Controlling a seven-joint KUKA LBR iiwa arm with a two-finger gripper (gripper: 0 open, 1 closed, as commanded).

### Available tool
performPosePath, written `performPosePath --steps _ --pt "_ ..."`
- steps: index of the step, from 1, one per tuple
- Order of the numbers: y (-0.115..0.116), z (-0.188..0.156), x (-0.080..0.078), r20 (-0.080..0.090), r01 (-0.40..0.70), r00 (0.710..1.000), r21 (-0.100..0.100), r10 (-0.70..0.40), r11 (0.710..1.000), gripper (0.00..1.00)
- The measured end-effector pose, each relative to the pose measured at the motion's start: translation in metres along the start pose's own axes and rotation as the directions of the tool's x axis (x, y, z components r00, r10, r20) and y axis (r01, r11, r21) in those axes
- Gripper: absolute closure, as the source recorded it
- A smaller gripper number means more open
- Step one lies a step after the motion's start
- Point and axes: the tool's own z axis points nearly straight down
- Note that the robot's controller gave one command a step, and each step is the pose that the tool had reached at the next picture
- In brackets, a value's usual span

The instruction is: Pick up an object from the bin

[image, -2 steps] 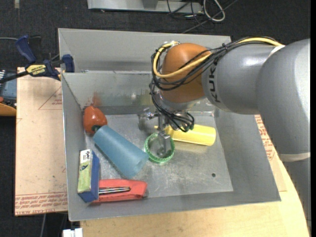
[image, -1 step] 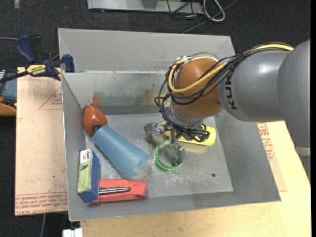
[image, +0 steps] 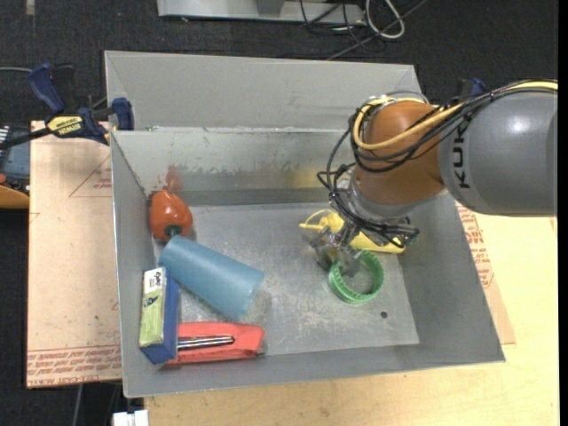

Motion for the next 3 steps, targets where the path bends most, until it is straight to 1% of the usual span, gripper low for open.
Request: performPosePath --steps 1,2,3 --pt "0.000 0.000 0.000 0.000 0.000 1.000 0.000 0.000 1.000 1.00" --pt "0.003 -0.042 0.001 -0.005 -0.001 1.000 -0.007 0.001 1.000 1.00" --pt "0.001 -0.074 -0.001 0.002 -0.001 1.000 0.000 0.001 1.000 1.00"
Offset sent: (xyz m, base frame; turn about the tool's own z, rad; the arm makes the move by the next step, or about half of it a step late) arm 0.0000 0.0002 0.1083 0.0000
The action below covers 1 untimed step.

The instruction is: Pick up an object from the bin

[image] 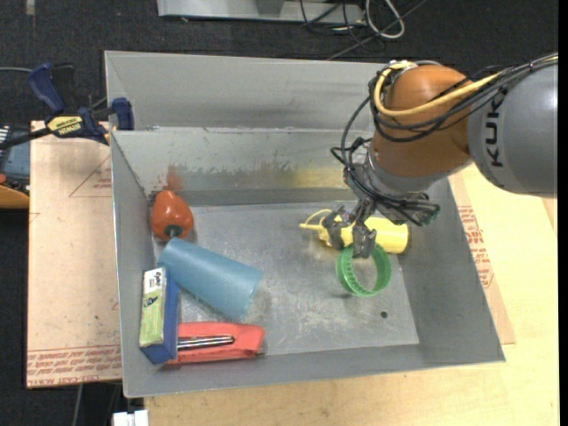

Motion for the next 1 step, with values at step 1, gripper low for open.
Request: performPosePath --steps 1 --pt "0.0002 -0.0163 -0.0007 0.001 -0.002 1.000 0.000 0.002 1.000 1.00"
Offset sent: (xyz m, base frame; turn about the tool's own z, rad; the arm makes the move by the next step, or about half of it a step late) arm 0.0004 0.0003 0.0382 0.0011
